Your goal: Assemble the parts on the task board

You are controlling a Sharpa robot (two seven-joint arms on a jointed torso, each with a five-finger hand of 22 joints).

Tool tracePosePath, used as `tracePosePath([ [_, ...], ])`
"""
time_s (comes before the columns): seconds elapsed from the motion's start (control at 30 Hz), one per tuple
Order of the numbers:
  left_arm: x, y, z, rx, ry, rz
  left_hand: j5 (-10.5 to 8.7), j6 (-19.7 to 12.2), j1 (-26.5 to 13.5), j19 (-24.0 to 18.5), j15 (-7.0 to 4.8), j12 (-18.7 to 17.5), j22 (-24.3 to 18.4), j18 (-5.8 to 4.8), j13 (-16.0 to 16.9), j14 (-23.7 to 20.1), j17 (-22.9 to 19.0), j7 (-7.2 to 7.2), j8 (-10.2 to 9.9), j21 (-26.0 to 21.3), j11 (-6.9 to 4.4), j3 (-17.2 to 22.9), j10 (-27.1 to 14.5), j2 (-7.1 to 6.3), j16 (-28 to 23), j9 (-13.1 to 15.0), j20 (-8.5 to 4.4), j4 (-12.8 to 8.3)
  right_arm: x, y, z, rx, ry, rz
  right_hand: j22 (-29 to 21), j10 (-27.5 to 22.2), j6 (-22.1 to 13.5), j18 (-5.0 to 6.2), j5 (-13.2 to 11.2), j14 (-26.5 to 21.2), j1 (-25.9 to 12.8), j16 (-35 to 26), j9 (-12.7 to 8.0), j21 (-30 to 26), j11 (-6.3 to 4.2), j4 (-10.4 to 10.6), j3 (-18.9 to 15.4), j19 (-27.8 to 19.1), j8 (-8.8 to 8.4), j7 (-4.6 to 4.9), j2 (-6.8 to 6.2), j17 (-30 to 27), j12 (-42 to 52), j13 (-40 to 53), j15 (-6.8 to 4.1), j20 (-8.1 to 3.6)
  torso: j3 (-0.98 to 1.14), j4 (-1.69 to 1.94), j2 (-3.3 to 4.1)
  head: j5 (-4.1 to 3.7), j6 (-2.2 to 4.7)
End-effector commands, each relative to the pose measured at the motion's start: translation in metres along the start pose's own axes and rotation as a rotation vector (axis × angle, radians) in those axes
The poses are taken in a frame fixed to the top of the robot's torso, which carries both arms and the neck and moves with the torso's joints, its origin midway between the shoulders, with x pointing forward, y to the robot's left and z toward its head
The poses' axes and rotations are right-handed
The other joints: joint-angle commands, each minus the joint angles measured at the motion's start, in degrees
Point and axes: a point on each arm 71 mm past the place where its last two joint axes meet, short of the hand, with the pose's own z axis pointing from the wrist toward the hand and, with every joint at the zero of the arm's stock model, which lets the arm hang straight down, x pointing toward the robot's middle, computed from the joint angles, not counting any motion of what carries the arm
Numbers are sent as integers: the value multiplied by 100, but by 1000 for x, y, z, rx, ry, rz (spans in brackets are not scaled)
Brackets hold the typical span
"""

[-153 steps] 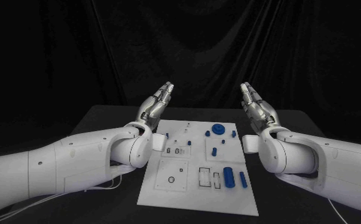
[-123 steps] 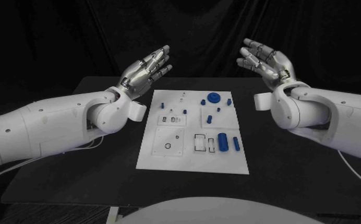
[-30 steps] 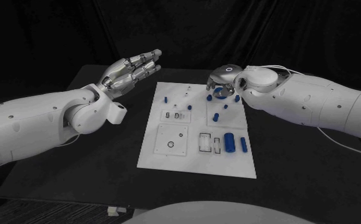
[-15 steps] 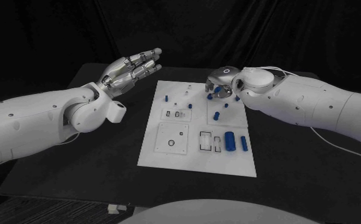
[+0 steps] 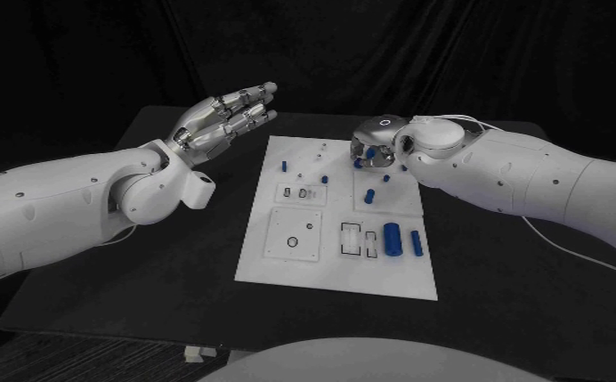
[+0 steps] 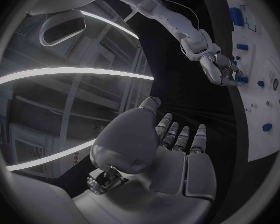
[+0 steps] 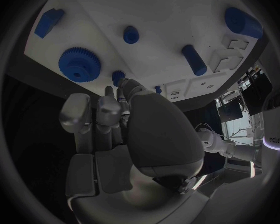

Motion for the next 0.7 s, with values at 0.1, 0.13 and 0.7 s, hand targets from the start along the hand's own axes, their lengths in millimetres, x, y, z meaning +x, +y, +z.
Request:
tracePosePath([
  [0.1,2,-3,-1,68,24,-24,65,74,10,-11,94,27,11,98,59,-4,-12,10,52,57,9,232,-19,-18,45,87,42,-87,3,0,1,-4,17,8,140,133,32,-75,-28,-5,10,31,98,127,-19,16,146,-2,85,2,-152,19,-101,56,9,22,-1,4,-1,-16,-3],
  [0.13,2,-2,-2,66,25,-26,66,75,11,-9,98,27,12,98,59,-2,-11,13,53,59,10,240,-19,-19,47,87,46,-93,4,0,1,-3,19,8,151,178,37,-76,-43,-3,13,39,107,131,-19,10,181,-2,85,8,-155,32,-95,60,9,22,-1,1,-4,-12,-7],
  [0.7,3,1,-4,54,26,-34,75,87,5,15,146,30,21,98,60,18,-4,20,53,76,10,303,-14,-29,66,86,83,-134,7,0,1,-21,15,9,278,733,333,-86,-196,-19,77,32,342,171,-88,-147,528,-9,255,116,-155,54,-51,82,-25,-1,-6,0,-11,8,-36],
])
